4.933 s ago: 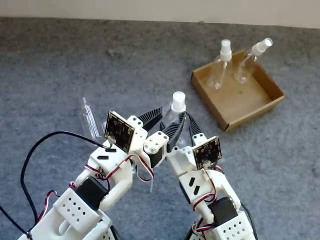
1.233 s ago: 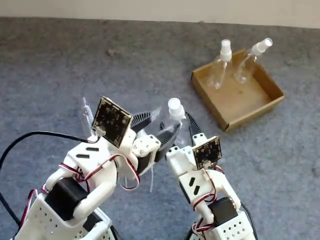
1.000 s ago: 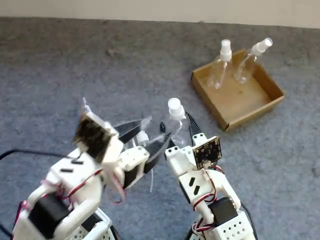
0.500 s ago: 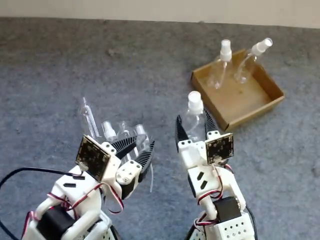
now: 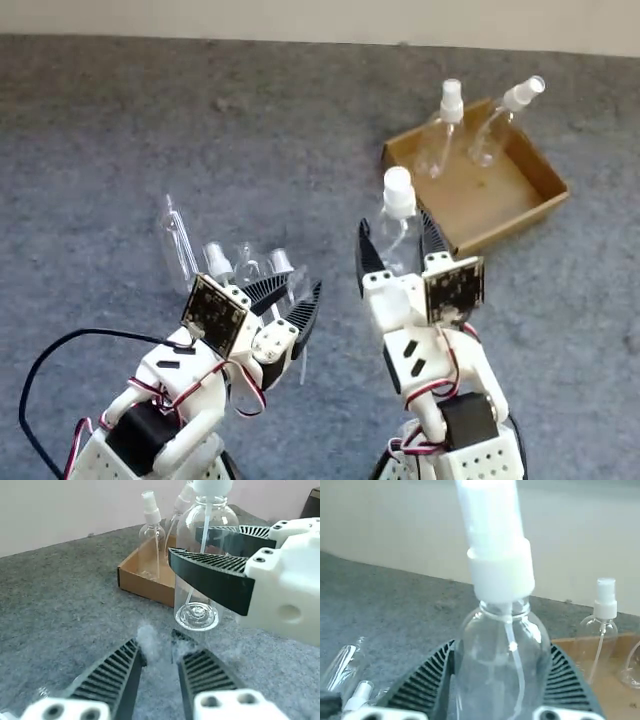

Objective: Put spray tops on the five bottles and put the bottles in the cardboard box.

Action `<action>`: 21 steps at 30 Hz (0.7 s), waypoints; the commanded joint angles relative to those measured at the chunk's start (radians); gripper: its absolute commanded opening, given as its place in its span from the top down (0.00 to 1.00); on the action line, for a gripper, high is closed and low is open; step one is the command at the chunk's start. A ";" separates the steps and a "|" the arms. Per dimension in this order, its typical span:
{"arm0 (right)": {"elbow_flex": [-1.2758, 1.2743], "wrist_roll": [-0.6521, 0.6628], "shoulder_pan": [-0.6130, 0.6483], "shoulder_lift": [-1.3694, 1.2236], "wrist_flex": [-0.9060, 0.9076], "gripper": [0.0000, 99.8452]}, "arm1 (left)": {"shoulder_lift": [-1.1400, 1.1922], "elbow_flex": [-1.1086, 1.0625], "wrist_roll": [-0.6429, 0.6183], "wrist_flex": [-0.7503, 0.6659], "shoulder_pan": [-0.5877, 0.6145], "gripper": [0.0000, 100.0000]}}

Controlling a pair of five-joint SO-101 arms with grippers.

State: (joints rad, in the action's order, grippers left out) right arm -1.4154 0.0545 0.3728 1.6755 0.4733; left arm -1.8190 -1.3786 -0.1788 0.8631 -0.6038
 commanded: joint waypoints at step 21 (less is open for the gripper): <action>0.611 0.000 0.277 -0.723 -0.113 0.83 | -0.007 -0.246 -0.006 -0.384 -0.012 0.95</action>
State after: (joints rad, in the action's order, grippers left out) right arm -0.8938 0.0545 0.6107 0.9528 0.3905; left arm -1.8174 -1.6195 -0.1788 0.5439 -0.6038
